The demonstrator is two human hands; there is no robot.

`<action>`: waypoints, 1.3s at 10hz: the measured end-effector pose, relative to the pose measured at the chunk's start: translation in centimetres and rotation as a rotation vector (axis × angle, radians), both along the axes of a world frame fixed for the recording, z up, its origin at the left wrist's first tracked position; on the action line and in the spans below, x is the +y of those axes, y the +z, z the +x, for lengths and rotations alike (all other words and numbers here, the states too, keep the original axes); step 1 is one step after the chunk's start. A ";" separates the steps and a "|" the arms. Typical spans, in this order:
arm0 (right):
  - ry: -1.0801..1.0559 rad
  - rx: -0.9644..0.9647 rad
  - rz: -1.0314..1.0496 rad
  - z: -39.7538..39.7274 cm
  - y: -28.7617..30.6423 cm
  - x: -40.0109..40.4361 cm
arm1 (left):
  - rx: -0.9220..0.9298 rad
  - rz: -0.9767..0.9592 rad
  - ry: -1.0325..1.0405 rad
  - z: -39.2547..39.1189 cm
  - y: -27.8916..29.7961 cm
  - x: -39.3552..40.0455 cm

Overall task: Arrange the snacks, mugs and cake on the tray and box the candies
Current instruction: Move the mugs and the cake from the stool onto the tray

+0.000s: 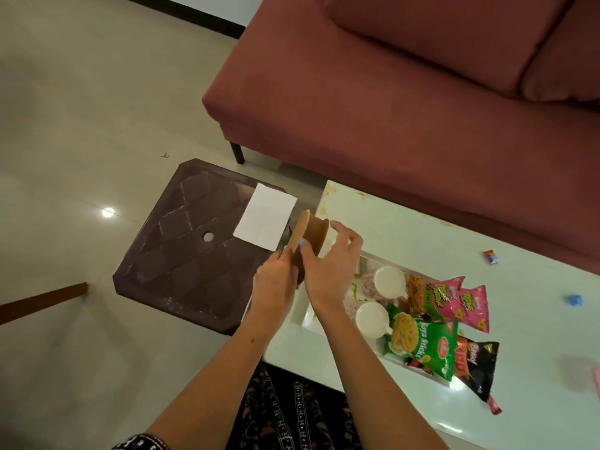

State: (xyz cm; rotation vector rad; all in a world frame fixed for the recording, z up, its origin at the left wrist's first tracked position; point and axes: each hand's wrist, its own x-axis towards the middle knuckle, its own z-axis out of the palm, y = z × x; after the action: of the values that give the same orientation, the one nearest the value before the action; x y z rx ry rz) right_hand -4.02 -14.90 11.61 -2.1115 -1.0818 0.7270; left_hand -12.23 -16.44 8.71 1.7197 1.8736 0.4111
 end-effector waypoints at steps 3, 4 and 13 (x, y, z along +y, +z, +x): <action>0.046 0.059 -0.412 7.7 -5.8 -5.6 | -0.202 -0.170 -0.061 6.3 -4.9 -4.5; 0.123 0.060 -0.530 9.1 -8.4 -6.4 | -0.232 -0.279 -0.067 7.4 -7.7 -5.5; 0.144 -0.113 -0.598 5.9 -10.5 -3.3 | -0.366 -0.304 0.263 3.9 -10.1 -2.3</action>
State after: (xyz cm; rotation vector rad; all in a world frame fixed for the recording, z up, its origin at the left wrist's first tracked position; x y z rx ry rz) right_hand 1.90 -18.22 1.09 -2.6144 -1.1906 1.1202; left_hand -8.33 -18.78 -1.44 1.1194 1.7841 0.4770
